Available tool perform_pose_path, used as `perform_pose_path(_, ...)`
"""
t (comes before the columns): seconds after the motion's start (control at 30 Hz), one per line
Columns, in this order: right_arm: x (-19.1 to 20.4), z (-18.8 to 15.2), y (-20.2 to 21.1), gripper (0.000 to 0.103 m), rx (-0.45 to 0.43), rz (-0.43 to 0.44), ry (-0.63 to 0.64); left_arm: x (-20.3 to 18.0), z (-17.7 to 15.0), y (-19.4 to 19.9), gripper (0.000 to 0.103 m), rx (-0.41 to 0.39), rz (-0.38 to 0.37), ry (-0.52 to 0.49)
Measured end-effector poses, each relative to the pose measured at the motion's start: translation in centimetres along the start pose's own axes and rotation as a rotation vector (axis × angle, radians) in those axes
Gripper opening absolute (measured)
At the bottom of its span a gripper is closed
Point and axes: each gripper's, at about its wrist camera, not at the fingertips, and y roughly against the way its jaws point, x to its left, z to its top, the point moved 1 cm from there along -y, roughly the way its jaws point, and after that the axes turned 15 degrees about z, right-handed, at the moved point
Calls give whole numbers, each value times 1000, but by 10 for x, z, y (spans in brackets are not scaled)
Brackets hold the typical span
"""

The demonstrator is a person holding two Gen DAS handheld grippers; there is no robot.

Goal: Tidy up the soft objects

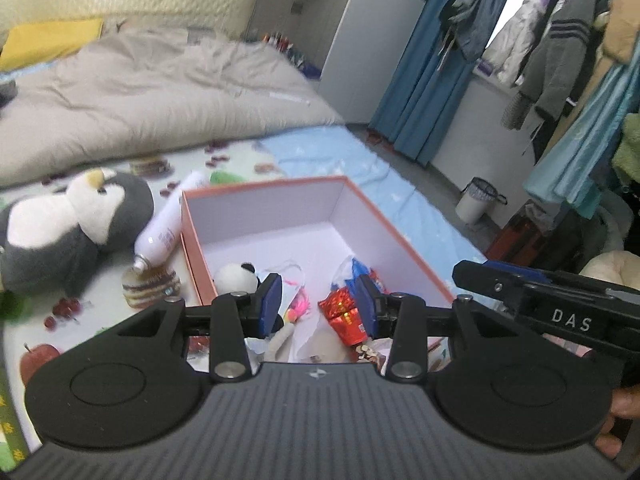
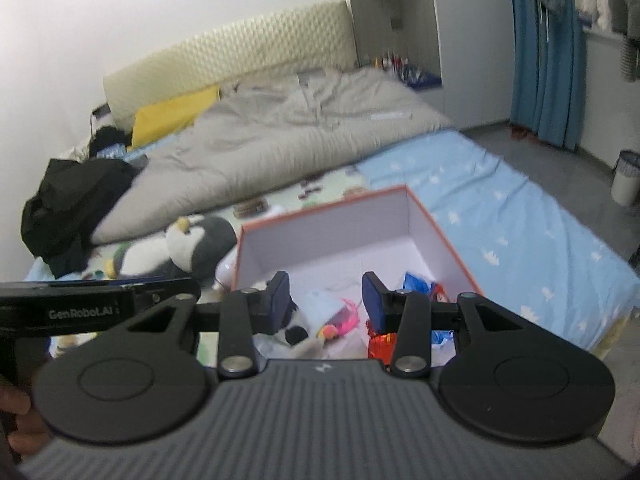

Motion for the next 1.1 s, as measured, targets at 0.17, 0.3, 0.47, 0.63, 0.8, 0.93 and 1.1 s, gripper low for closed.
perform_pose_path(0.17, 20, -5, 29, 43, -46, -7, 10, 6, -3, 42, 47, -56, -7, -6)
perform_pose_path(0.3, 34, -16, 46, 43, -56, -9, 17, 8, -15, 70, 50, -87, -14, -10)
perform_pose_path(0.47, 45, -32, 59, 43, -58, -14, 27, 12, -37, 94, 51, -93, -10, -12)
perform_pose_path(0.63, 49, -50, 66, 43, -53, -7, 5, 17, -58, 104, 51, -80, 0, -8)
perform_pose_path(0.8, 53, -62, 70, 43, -48, -13, 14, 19, -72, 107, 51, -67, 0, -1)
perform_pose_path(0.93, 56, -70, 71, 43, -42, -13, 11, 21, -77, 108, 51, -62, 7, -1)
perform_pose_path(1.1, 54, -73, 68, 57, -33, -25, 1, 24, -80, 105, 70, -52, 20, 2)
